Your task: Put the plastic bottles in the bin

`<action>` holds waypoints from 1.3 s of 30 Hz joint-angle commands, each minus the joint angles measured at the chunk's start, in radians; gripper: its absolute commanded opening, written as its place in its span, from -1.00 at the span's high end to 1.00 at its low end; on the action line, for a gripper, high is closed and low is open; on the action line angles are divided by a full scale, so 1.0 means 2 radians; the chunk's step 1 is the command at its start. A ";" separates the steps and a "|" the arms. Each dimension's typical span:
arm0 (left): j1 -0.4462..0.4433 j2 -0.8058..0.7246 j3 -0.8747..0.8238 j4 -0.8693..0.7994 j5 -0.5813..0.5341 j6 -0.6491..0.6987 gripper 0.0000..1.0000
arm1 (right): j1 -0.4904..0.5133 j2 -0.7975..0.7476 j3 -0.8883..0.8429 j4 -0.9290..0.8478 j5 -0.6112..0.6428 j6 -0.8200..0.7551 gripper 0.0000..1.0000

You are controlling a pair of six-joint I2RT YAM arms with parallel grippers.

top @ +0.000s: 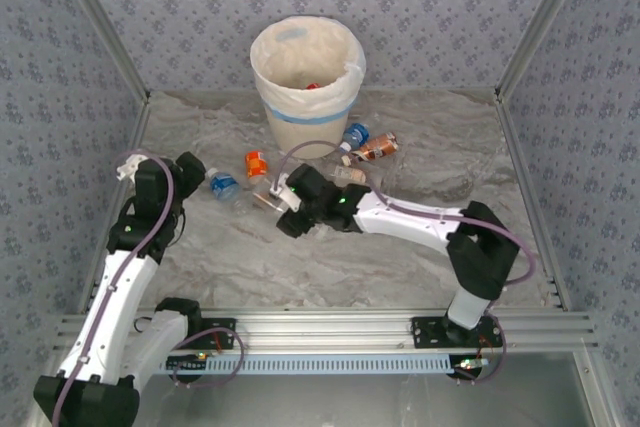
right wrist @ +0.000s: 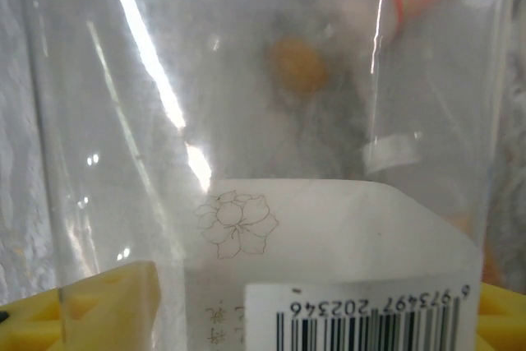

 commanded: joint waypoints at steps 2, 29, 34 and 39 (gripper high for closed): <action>0.008 0.001 -0.014 0.010 -0.004 0.008 -0.99 | -0.027 -0.057 -0.009 0.054 -0.015 0.023 0.06; 0.011 0.026 0.012 -0.029 0.042 0.050 -0.99 | -0.228 0.096 0.386 0.046 -0.064 0.039 0.07; 0.011 0.025 0.010 -0.025 0.062 0.058 -0.99 | -0.242 0.196 0.522 -0.006 -0.043 0.028 0.04; 0.010 0.024 0.008 -0.027 0.067 0.045 -0.99 | -0.241 0.292 0.657 -0.057 0.013 0.016 0.00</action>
